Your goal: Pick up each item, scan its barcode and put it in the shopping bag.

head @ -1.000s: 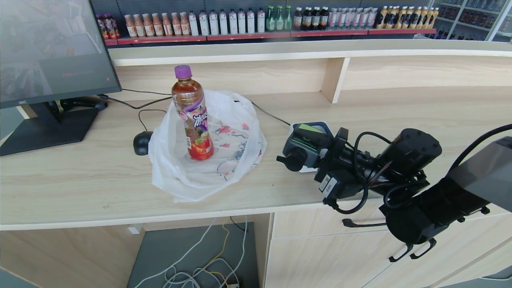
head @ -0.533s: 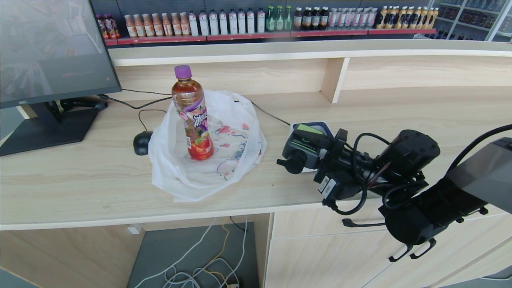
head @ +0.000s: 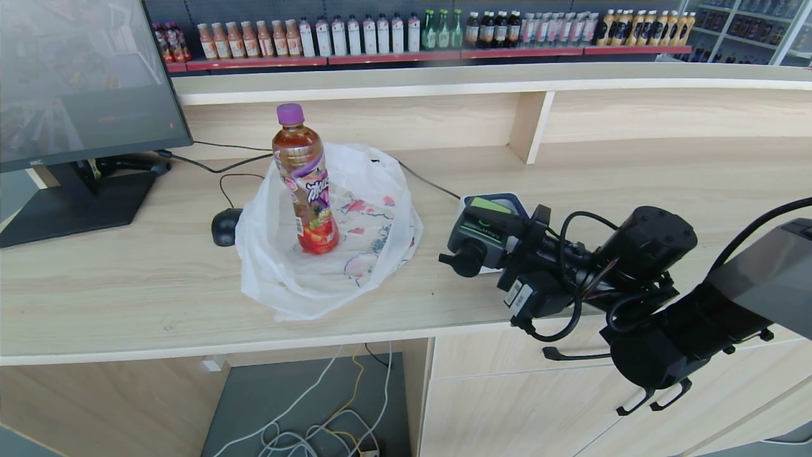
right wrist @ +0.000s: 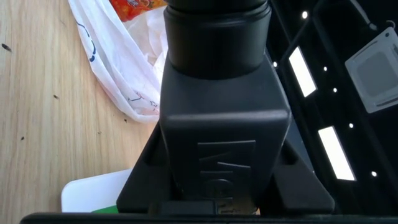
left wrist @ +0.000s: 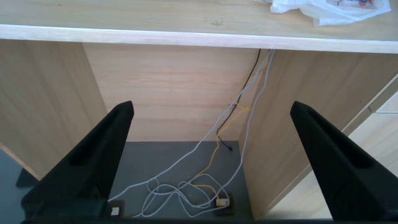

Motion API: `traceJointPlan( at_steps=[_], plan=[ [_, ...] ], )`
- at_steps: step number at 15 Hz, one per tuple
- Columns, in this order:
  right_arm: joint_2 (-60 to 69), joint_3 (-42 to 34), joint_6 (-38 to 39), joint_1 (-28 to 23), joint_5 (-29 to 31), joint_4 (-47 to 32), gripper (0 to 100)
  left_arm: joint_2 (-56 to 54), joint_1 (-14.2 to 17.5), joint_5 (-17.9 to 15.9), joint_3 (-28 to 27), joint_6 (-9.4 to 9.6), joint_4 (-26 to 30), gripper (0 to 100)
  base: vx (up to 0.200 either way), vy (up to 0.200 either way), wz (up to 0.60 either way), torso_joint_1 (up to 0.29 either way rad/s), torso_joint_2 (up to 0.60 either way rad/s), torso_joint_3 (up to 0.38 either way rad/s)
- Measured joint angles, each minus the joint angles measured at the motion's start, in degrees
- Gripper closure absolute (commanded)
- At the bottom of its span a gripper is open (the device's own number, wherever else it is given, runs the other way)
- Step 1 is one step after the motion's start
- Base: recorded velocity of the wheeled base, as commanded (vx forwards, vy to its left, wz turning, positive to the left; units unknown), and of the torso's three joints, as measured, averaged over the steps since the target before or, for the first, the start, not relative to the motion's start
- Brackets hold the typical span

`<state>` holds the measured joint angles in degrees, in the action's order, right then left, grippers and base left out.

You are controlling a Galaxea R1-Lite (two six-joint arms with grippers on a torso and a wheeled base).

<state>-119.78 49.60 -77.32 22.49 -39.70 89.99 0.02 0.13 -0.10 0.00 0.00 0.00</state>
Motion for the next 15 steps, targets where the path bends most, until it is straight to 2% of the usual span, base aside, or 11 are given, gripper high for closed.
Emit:
traceJointPlan(
  at_steps=[7,11,15],
  plan=[
    [1.5,0.0,1.2,1.0,0.0,-0.6,100,0.0,0.0,0.0,0.0,0.00,0.0,0,0.000,0.000,0.00,0.000,0.00,0.000],
    [6.7,-0.8,5.4,2.1,0.4,-0.3,100,0.0,0.0,0.0,0.0,0.00,0.0,0,0.000,0.000,0.00,0.000,0.00,0.000],
    [13.3,-6.3,12.0,3.8,3.7,-0.1,100,0.0,0.0,0.0,0.0,0.00,0.0,0,0.000,0.000,0.00,0.000,0.00,0.000]
  ],
)
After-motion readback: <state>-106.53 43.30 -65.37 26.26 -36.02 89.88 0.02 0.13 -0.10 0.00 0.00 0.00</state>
